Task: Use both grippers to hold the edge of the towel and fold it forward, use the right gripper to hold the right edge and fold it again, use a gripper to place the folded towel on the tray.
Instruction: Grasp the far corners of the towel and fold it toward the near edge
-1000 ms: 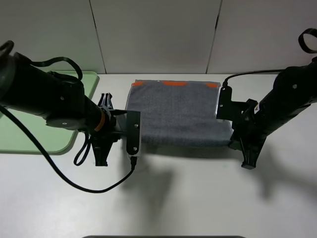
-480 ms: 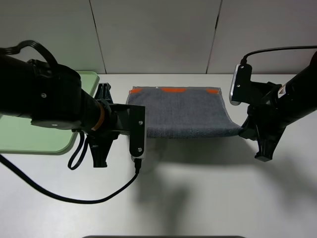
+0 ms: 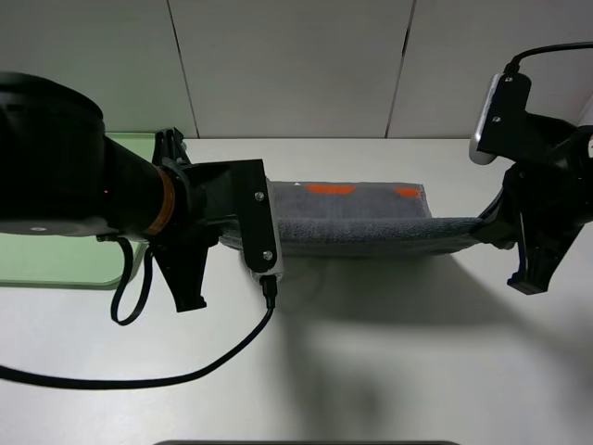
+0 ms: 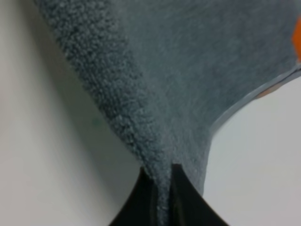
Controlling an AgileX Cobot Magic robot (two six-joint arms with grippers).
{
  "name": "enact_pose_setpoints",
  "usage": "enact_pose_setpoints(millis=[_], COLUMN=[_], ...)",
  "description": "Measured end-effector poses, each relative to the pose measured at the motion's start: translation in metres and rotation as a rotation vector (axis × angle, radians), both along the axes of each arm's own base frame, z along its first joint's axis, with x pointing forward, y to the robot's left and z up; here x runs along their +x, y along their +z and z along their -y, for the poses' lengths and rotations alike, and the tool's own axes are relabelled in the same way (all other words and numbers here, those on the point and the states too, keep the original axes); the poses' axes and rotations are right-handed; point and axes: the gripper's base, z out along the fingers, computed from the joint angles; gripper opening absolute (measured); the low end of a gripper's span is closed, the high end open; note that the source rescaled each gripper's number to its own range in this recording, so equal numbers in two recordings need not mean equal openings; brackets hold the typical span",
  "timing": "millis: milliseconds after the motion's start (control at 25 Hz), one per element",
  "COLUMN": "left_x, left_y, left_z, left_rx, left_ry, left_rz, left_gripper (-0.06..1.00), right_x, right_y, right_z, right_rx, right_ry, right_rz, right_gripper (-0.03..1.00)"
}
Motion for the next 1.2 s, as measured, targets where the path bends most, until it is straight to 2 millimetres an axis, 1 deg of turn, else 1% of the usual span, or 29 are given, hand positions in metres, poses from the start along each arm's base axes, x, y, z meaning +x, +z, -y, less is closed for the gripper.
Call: enact_pose_setpoints(millis=[160, 320, 680, 800, 920, 1200], left_x=[-0.004, -0.006, -0.006, -0.002, 0.006, 0.027], left_y=[0.008, 0.007, 0.006, 0.008, 0.009, 0.008], left_z=[-0.005, -0.009, -0.011, -0.013, -0.02, -0.033], left_rx=[-0.035, -0.013, -0.009, -0.024, -0.037, -0.062], left_ry=[0.05, 0.086, 0.113, 0.143, 0.186, 0.271], left_rz=[-0.023, -0.043, -0.063, -0.065, -0.065, -0.066], left_gripper=[0.0, 0.0, 0.0, 0.0, 0.0, 0.0], right_x=[-0.012, -0.019, -0.016, -0.014, -0.01, 0.009], right_y=[0.007, 0.009, 0.011, 0.012, 0.007, -0.015], right_z=[-0.007, -0.017, -0.02, -0.02, -0.022, -0.031], right_rx=[0.006, 0.021, 0.043, 0.056, 0.053, 0.052], right_ry=[0.047, 0.081, 0.052, 0.036, 0.028, -0.018], right_rz=[-0.002, -0.004, 0.036, 0.058, 0.043, 0.007], right_gripper=[0.0, 0.0, 0.0, 0.0, 0.0, 0.0])
